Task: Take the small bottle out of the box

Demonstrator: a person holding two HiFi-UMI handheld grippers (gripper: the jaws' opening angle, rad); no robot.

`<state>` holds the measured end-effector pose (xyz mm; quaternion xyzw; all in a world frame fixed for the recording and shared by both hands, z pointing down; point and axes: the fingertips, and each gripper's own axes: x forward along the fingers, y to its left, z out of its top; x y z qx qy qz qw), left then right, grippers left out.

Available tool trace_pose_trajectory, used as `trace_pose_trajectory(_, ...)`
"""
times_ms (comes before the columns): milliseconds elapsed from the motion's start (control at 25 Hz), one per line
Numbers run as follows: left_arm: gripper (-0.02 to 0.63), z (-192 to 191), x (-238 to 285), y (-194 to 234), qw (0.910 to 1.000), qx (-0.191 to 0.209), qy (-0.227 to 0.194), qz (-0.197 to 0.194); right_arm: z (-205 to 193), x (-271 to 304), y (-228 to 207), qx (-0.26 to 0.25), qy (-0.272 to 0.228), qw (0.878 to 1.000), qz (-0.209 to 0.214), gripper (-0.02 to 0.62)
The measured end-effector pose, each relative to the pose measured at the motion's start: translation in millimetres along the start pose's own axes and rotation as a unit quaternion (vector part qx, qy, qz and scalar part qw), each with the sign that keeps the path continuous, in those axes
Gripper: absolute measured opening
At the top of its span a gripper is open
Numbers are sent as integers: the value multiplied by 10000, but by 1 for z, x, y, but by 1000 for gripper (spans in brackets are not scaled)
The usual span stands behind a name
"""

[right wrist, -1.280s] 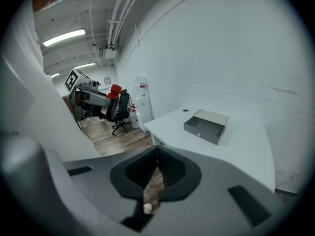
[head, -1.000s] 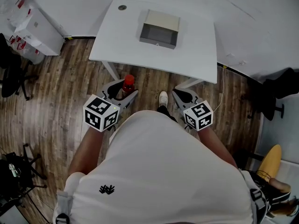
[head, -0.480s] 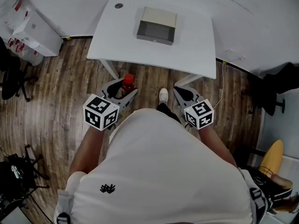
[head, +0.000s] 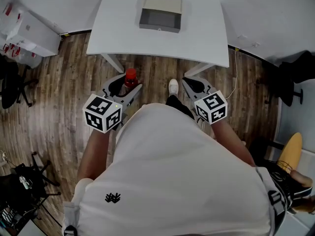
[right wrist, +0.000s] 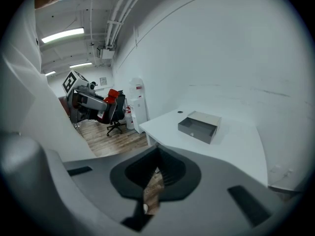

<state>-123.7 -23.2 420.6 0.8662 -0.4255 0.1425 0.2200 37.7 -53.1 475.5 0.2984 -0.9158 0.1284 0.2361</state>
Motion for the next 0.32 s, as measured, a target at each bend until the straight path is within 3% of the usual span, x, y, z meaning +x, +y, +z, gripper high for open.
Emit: trace_pose_trajectory(320,225,0,5,9,10000,-34,13,71,11,8,-15,-21,-142,9998,-134,6)
